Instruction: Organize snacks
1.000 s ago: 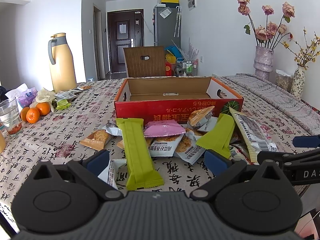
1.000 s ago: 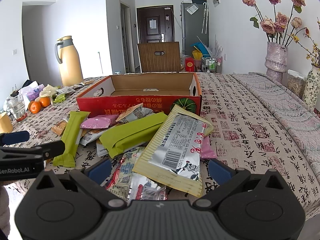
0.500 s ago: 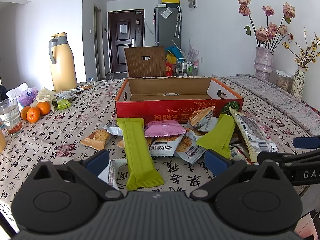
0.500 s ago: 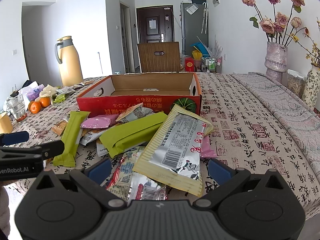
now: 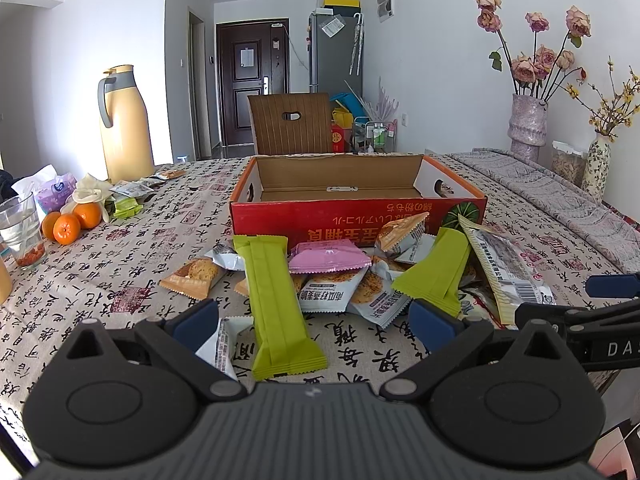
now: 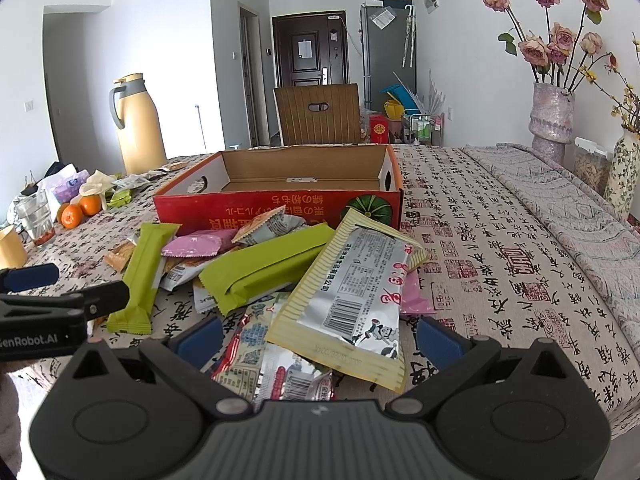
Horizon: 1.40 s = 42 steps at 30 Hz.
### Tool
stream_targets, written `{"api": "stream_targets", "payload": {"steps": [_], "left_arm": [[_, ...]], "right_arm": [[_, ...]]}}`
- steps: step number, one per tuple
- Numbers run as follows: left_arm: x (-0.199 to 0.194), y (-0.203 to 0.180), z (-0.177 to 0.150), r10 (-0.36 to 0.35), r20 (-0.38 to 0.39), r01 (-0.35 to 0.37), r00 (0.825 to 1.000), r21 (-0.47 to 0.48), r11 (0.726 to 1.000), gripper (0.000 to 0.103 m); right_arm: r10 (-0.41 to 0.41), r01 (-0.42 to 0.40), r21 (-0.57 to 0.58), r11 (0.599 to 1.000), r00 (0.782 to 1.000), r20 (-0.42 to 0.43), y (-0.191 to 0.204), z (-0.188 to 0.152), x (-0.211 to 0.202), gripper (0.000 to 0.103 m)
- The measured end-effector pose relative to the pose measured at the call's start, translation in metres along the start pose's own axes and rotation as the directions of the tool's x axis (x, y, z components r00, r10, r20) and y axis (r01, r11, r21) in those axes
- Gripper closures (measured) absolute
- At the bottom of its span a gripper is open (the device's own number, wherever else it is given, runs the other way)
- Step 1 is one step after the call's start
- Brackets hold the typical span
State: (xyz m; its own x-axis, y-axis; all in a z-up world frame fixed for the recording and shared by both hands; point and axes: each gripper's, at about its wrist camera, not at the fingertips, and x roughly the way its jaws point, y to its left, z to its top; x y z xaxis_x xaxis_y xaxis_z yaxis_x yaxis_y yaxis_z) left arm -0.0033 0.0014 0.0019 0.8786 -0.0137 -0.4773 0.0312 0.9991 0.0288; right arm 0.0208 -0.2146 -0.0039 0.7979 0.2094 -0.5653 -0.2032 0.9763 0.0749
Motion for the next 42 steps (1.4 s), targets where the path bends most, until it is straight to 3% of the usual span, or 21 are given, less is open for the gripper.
{"api": "stream_targets", "payload": {"steps": [27, 35, 42], "left_arm": [[0.011, 0.003, 0.007, 0.006, -0.012, -0.006, 1.0, -0.026, 1.0, 0.0], [0.029, 0.009, 0.016, 0.021, -0.02, -0.022, 1.0, -0.048, 0.999, 0.0], [0.046, 0.015, 0.019, 0.033, -0.036, -0.035, 0.999, -0.061, 0.998, 0.0]], "right_arm": [[-0.001, 0.001, 0.022, 1.0, 1.0, 0.005, -0.009, 0.01, 0.005, 0.0], [-0.04, 0.042, 0.079, 0.996, 0.999, -0.031, -0.029, 0.022, 0.038, 0.001], [-0.025, 0.036, 0.105, 0.994, 0.995, -0.102, -0.039, 0.035, 0.075, 0.005]]}}
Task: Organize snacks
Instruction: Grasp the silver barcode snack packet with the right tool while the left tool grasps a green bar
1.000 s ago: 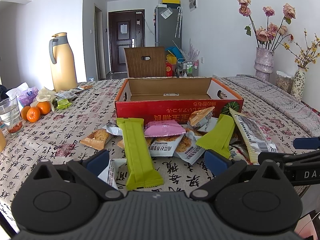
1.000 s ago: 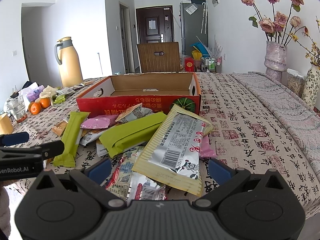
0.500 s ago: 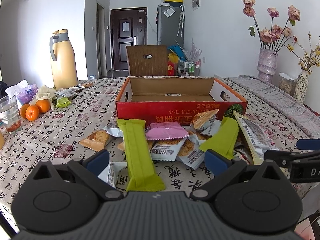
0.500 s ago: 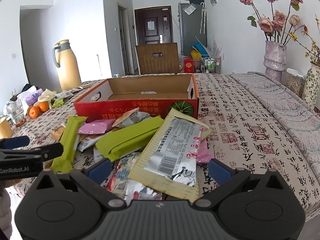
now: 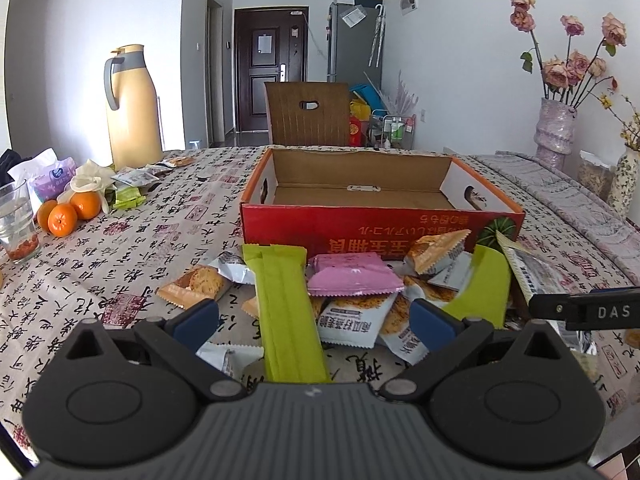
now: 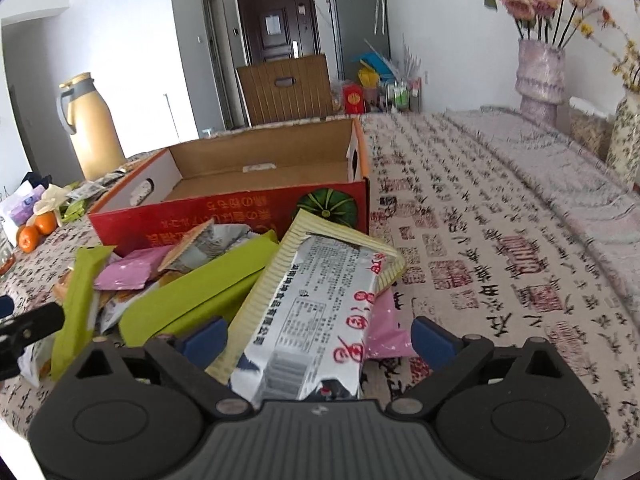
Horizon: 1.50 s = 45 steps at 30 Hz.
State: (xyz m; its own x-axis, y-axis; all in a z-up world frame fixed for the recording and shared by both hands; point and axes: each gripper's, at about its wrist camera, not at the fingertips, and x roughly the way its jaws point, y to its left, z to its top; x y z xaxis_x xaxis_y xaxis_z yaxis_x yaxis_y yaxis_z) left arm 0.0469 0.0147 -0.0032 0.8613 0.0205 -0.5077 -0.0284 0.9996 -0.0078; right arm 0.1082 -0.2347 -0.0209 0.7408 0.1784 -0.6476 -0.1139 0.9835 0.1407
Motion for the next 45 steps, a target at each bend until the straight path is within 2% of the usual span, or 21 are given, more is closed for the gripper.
{"api": "stream_targets", "payload": {"steps": [4, 8, 14, 16, 21, 24, 33, 37, 39, 44, 45], "left_arm": [[0.007, 0.005, 0.002, 0.008, -0.006, -0.009, 1.0, -0.013, 1.0, 0.0], [0.013, 0.008, 0.001, 0.009, -0.018, -0.009, 1.0, -0.02, 1.0, 0.0], [0.016, 0.012, 0.0, 0.009, -0.028, -0.01, 1.0, -0.028, 1.0, 0.0], [0.016, 0.013, -0.001, 0.011, -0.029, -0.012, 1.0, -0.031, 0.999, 0.0], [0.014, 0.014, -0.001, 0.018, -0.033, -0.02, 0.999, -0.036, 0.999, 0.0], [0.013, 0.015, -0.002, 0.022, -0.039, -0.024, 0.999, -0.042, 0.999, 0.0], [0.016, 0.016, -0.002, 0.047, -0.065, -0.051, 0.997, -0.054, 0.997, 0.0], [0.024, 0.015, -0.001, 0.086, -0.076, -0.09, 0.993, -0.053, 0.995, 0.0], [0.03, 0.014, 0.0, 0.102, -0.088, -0.107, 0.991, -0.052, 0.993, 0.004], [0.048, 0.013, 0.001, 0.116, -0.129, -0.123, 0.985, -0.051, 0.991, 0.032], [0.05, 0.013, 0.001, 0.116, -0.136, -0.124, 0.984, -0.051, 0.991, 0.035]], "right_arm": [[-0.004, 0.005, 0.011, 1.0, 0.999, -0.035, 0.001, 0.004, 0.016, 0.007], [-0.005, 0.006, 0.02, 1.0, 0.999, -0.053, 0.001, 0.006, 0.025, 0.017], [-0.031, 0.032, 0.016, 0.999, 0.997, -0.066, -0.002, 0.005, 0.027, 0.022], [-0.044, 0.044, 0.001, 0.999, 0.997, -0.069, -0.001, 0.004, 0.025, 0.026], [-0.073, 0.07, -0.044, 0.997, 0.995, -0.075, -0.006, 0.003, 0.026, 0.046], [-0.062, 0.06, -0.042, 0.997, 0.996, -0.059, -0.013, 0.002, 0.024, 0.055], [-0.022, 0.024, -0.037, 0.999, 0.999, 0.049, -0.014, -0.004, 0.002, 0.058], [-0.008, 0.011, -0.034, 0.999, 0.994, 0.105, -0.015, -0.004, -0.009, 0.057], [-0.005, 0.009, -0.032, 0.999, 0.993, 0.12, -0.016, -0.004, -0.011, 0.057], [0.008, -0.004, -0.035, 0.999, 0.992, 0.128, -0.018, -0.004, -0.008, 0.057], [0.011, -0.007, -0.036, 0.999, 0.992, 0.127, -0.018, -0.004, -0.006, 0.057]]}}
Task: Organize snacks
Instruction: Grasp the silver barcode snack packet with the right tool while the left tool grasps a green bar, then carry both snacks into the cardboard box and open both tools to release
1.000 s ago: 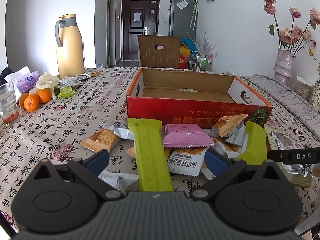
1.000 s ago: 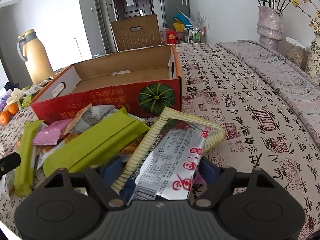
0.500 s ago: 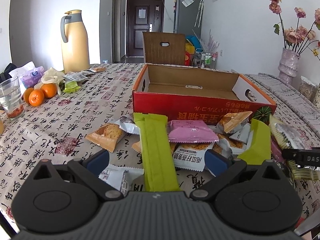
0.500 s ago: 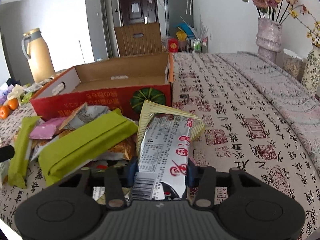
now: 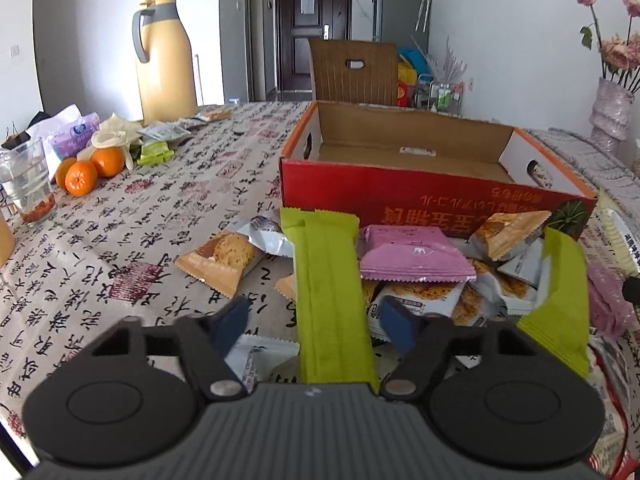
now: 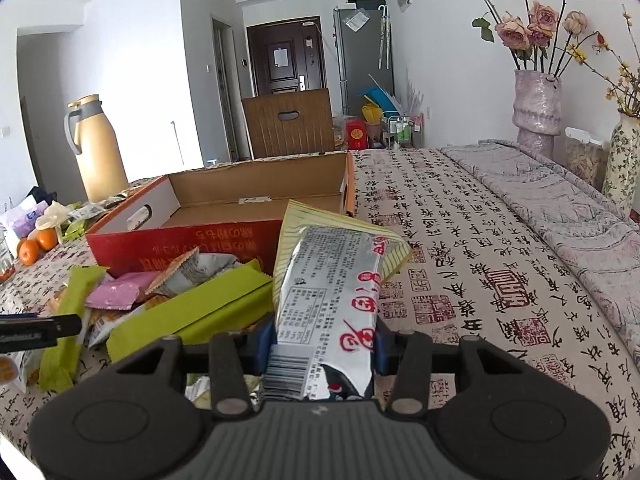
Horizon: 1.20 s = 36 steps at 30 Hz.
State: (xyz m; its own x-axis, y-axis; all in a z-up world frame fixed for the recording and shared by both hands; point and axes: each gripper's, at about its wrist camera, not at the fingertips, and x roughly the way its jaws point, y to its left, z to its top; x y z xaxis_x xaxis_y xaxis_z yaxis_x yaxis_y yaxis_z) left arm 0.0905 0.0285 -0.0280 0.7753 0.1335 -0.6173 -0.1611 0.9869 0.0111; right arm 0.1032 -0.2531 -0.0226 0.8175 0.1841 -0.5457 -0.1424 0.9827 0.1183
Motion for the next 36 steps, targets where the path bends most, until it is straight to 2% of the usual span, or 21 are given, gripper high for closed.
{"api": "stream_targets", "payload": {"steps": [5, 13, 24, 29, 36], "left_arm": [[0.009, -0.003, 0.0, -0.03, -0.03, 0.031, 0.999, 0.015, 0.999, 0.06], [0.009, -0.003, 0.0, -0.035, -0.024, 0.036, 0.999, 0.024, 0.999, 0.067], [-0.013, 0.004, 0.011, -0.056, 0.033, 0.055, 0.998, 0.014, 0.998, 0.067], [-0.026, 0.006, 0.028, -0.076, 0.077, 0.075, 0.994, 0.013, 0.997, 0.067], [-0.029, 0.0, 0.061, -0.108, 0.136, 0.106, 0.985, 0.023, 0.994, 0.067]], "right_arm": [[0.011, -0.011, 0.002, 1.0, 1.0, -0.005, 0.0, -0.003, 0.004, 0.057], [0.013, -0.013, 0.003, 1.0, 1.0, -0.007, 0.001, -0.003, 0.006, 0.057], [0.013, -0.013, -0.01, 1.0, 1.0, 0.015, 0.006, -0.002, -0.002, 0.057], [0.016, -0.014, -0.029, 0.999, 0.999, 0.052, 0.009, 0.007, -0.007, 0.057], [0.024, -0.016, -0.068, 0.998, 0.993, 0.12, 0.014, 0.037, -0.007, 0.057]]}}
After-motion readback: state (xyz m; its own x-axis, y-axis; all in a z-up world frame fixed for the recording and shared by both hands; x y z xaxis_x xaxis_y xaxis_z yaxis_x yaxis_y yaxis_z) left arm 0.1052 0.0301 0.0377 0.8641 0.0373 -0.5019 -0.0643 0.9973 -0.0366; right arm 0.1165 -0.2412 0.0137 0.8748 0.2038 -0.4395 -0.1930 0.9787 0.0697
